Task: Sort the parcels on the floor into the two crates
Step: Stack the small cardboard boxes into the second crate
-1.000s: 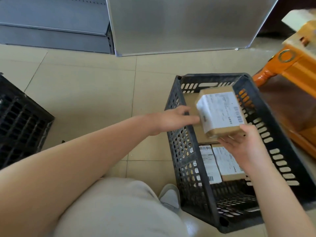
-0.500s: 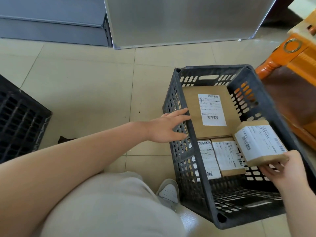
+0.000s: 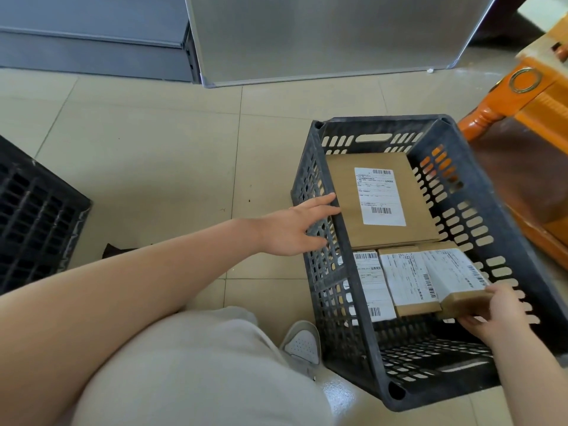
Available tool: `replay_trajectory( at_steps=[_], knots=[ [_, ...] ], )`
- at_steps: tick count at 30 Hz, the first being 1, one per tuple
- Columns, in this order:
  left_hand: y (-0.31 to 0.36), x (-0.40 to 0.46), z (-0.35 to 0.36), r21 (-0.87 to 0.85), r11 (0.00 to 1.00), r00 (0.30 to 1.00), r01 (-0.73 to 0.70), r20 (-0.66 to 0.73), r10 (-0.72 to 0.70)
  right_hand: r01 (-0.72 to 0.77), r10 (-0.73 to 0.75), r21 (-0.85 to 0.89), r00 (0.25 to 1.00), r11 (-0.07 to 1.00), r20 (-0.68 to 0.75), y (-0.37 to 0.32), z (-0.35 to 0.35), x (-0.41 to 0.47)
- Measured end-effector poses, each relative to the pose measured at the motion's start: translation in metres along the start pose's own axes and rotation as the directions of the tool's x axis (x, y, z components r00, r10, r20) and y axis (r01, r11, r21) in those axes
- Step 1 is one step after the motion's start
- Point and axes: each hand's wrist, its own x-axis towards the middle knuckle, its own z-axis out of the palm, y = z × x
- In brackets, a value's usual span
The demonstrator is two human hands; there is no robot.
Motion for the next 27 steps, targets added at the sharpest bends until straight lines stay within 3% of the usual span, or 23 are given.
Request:
replay_trajectory(
  at_steps=[4, 11, 14, 27],
  knots=[
    [-0.003, 0.0, 0.001, -0.038, 0.999, 1.0, -0.013, 0.006, 0.013, -0.022, 0.02, -0.05, 0.999, 0.999, -0.026, 0.008, 0.003, 0.027],
    [-0.005, 0.001, 0.002, -0.035, 0.999, 1.0, -0.027, 0.004, 0.027, 0.074, -0.072, -0.183, 0.997, 0.98, 0.021, 0.018, 0.012, 0.051],
    [-0.006, 0.001, 0.001, -0.038, 0.999, 1.0, -0.028, 0.002, 0.029, 0.03, -0.028, -0.241, 1.0, 0.97, 0.009, 0.018, 0.011, 0.044],
    [-0.004, -0.001, 0.002, -0.068, 0.997, 0.999, -0.03, -0.014, 0.029, 0.021, -0.01, -0.219, 0.999, 0.976, 0.053, 0.025, 0.015, 0.018]
  ],
)
